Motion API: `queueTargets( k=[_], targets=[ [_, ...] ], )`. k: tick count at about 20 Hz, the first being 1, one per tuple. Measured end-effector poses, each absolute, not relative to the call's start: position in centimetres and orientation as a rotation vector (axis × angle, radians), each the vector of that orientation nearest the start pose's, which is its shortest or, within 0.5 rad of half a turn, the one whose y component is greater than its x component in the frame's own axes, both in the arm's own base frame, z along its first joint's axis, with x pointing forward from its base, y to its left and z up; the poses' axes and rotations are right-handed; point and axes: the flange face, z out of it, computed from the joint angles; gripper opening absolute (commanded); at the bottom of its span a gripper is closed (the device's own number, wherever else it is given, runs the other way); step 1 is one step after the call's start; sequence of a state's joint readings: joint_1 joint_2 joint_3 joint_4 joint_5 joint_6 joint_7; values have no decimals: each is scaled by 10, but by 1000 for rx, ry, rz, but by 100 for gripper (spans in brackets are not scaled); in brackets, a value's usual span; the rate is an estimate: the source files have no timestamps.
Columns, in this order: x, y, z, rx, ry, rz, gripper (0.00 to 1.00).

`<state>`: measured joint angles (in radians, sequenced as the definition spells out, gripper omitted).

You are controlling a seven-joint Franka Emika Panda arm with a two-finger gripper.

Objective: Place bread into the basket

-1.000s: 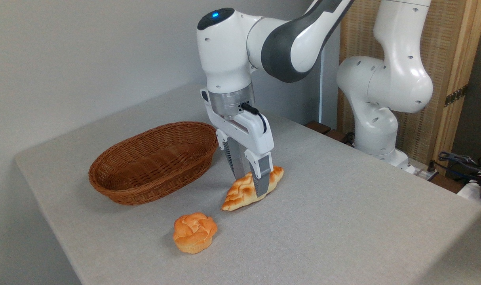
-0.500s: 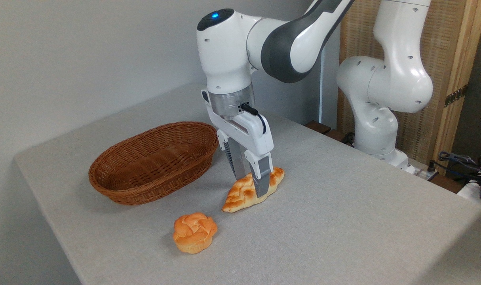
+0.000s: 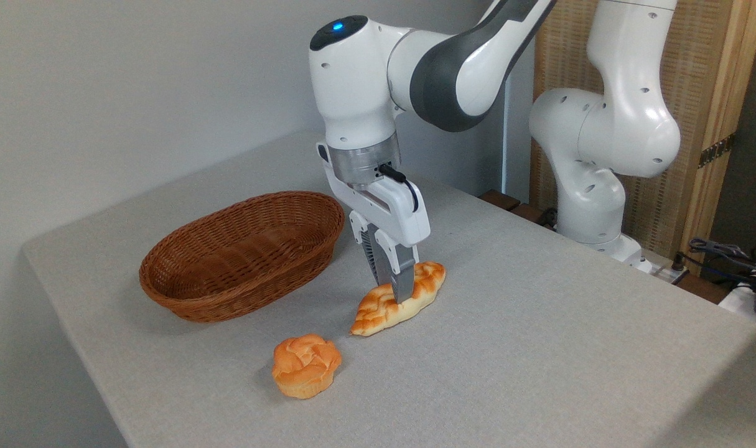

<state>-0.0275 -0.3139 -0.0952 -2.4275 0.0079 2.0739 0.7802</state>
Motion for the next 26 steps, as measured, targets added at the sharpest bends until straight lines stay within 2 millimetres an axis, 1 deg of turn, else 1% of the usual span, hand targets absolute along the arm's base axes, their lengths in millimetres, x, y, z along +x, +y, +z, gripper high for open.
queueTargets(
  k=[3, 5, 8, 11, 13, 14, 16, 17, 18, 19, 20, 21, 22, 23, 24, 25, 26],
  targets=[
    [434, -54, 425, -2807, 1358, 75, 32],
    [439, -55, 443, -2810, 1358, 87, 32],
    [450, -58, 492, -2818, 1354, 65, 33],
    [467, -68, 543, -2884, 1347, -89, 35],
    [485, -75, 565, -2927, 1320, -172, 36],
    [496, -82, 569, -2950, 1290, -188, 37],
    [520, -109, 563, -2997, 1239, -175, 39],
    [530, -126, 555, -3011, 1233, -151, 45],
    [537, -140, 545, -3020, 1238, -124, 55],
    [543, -148, 537, -3024, 1245, -102, 73],
    [547, -151, 532, -3026, 1249, -90, 74],
    [549, -150, 530, -3026, 1247, -85, 83],
    [550, -147, 530, -3014, 1243, -81, 87],
    [551, -143, 531, -2996, 1236, -80, 88],
    [552, -137, 533, -2982, 1225, -81, 94],
    [553, -131, 537, -2971, 1216, -86, 95],
    [553, -123, 541, -2959, 1219, -96, 99]
  ],
)
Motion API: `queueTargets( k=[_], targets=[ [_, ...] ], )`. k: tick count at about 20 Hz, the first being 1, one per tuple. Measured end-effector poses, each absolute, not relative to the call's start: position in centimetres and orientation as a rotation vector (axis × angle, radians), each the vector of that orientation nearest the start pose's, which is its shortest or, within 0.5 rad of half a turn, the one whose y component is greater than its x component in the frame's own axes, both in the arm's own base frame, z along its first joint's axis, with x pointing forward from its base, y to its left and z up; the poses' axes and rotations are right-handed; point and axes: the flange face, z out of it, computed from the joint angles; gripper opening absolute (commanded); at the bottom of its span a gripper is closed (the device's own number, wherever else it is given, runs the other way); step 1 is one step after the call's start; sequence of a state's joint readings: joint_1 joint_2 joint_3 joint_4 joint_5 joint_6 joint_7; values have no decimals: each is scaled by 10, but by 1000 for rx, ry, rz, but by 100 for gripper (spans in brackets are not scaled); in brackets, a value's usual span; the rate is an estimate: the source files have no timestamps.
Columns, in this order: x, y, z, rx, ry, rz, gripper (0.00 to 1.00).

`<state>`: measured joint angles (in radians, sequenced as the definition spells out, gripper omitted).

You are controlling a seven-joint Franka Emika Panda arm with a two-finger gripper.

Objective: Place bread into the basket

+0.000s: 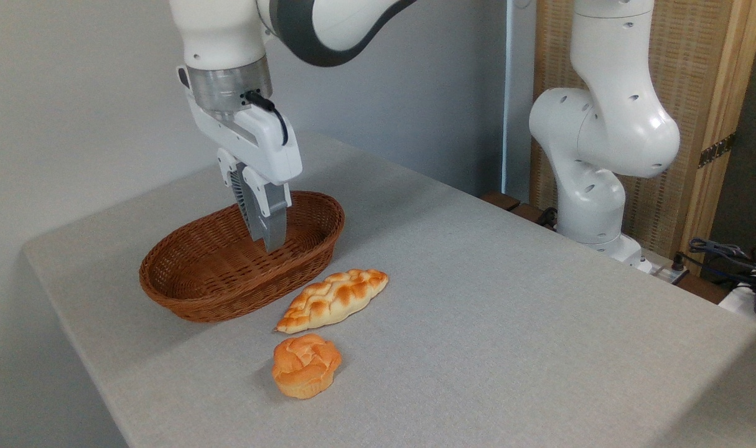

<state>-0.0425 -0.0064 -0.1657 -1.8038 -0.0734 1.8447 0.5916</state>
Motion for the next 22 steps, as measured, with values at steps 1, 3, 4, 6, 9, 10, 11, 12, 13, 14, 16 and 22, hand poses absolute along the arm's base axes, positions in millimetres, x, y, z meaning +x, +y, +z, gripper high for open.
queueTargets(
  k=[1, 3, 4, 6, 9, 10, 11, 12, 13, 14, 16, 22],
  targets=[
    [551, -112, 546, -2943, 1243, -96, 100],
    [544, -92, 555, -2910, 1327, -53, 100],
    [538, -84, 558, -2894, 1369, -31, 100],
    [529, -77, 556, -2872, 1425, -1, 100],
    [515, -76, 535, -2853, 1478, 44, 100],
    [512, -76, 524, -2848, 1487, 47, 100],
    [508, -77, 512, -2842, 1495, 48, 100],
    [505, -80, 498, -2836, 1504, 48, 100],
    [502, -83, 484, -2829, 1512, 45, 100],
    [500, -86, 471, -2822, 1519, 38, 100],
    [495, -89, 451, -2814, 1524, 26, 100],
    [487, -94, 431, -2800, 1545, 29, 100]
  ],
)
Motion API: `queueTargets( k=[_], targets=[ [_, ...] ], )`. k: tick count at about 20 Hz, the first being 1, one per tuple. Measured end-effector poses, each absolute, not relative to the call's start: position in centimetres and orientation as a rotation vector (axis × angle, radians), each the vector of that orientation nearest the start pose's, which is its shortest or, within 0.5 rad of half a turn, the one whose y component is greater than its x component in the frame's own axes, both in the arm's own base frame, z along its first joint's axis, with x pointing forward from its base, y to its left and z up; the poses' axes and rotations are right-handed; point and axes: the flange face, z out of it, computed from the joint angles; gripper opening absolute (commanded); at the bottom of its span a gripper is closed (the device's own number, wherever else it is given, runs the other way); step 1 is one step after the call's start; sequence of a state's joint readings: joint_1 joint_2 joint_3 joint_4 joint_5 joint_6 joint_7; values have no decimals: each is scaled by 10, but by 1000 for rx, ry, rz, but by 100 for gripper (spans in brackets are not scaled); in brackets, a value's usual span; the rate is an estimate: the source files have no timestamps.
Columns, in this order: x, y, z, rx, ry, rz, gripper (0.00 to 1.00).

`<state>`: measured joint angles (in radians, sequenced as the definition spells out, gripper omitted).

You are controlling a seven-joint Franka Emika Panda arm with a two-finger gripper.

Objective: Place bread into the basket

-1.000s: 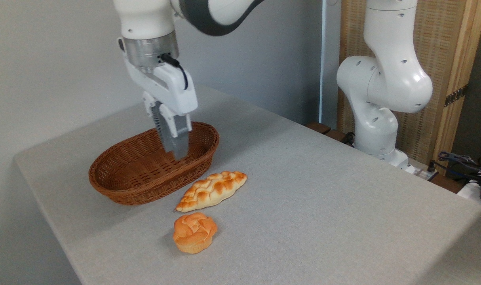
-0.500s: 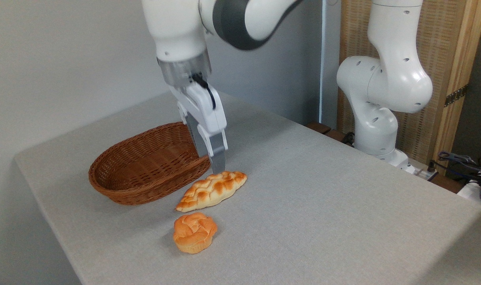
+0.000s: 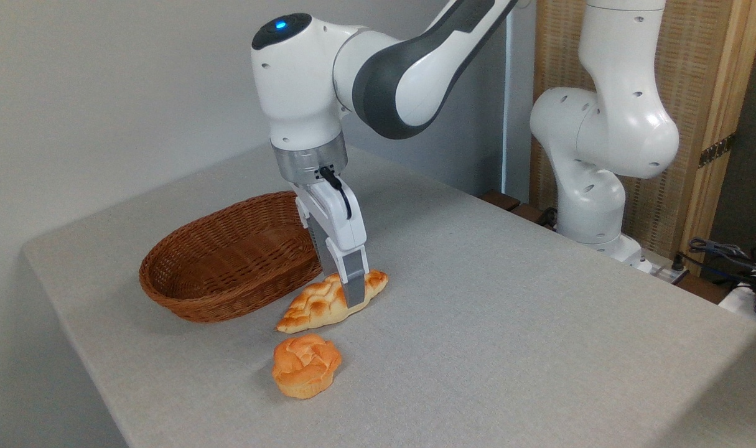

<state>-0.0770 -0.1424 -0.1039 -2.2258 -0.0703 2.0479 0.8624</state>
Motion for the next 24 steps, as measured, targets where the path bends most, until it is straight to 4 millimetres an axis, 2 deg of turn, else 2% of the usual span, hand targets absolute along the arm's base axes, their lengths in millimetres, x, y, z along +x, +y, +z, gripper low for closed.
queueTargets(
  k=[3, 4, 5, 6, 7, 24],
  targets=[
    [486, -95, 424, -2792, 1547, 9, 99],
    [486, -95, 422, -2790, 1547, 2, 94],
    [485, -96, 420, -2786, 1549, -7, 55],
    [485, -98, 418, -2782, 1551, -17, 32],
    [485, -99, 417, -2779, 1552, -25, 26],
    [483, -100, 415, -2774, 1559, -27, 24]
  ],
)
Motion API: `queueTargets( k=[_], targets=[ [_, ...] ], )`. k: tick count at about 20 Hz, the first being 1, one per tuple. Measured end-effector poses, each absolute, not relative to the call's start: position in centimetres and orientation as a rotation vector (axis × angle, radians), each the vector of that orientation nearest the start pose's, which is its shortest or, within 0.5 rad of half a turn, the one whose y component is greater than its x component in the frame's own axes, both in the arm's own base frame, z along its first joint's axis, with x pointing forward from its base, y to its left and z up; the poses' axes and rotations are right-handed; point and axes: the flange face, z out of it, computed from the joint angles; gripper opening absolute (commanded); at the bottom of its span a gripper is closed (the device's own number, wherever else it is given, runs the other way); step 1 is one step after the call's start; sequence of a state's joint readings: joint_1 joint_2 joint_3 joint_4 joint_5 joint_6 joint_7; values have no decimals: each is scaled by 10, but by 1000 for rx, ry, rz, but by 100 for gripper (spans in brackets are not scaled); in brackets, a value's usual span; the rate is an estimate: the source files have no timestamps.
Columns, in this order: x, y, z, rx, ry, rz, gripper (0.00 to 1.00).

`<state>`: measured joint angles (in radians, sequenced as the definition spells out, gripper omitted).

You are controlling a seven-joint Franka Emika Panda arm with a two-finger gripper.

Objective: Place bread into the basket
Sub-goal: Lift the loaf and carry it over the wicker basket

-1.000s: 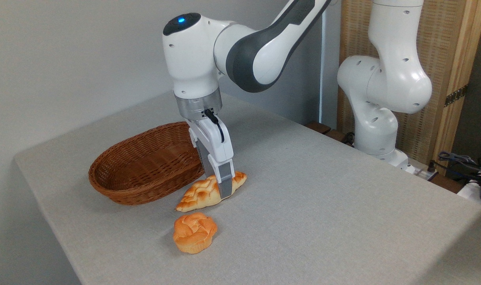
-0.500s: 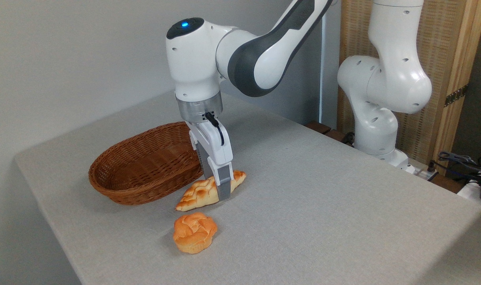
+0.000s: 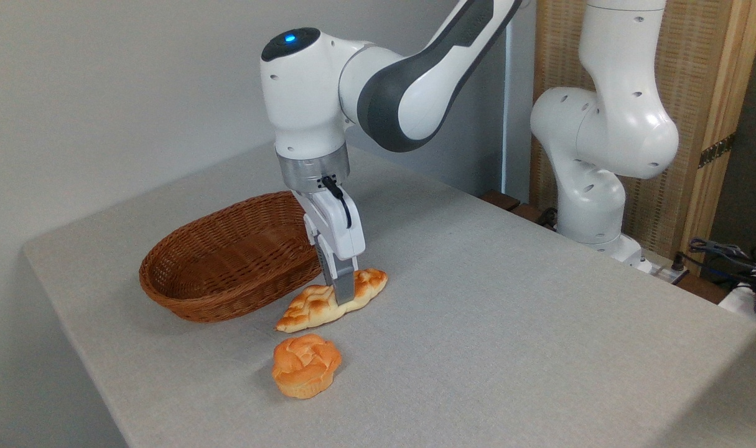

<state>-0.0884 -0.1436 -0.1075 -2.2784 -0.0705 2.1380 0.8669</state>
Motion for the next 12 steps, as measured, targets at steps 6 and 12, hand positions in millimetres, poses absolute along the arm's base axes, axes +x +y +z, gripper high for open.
queueTargets(
  k=[6, 12],
  targets=[
    [491, -73, 465, -2751, 1642, 7, 25],
    [504, -76, 540, -2796, 1620, -131, 29]
  ],
)
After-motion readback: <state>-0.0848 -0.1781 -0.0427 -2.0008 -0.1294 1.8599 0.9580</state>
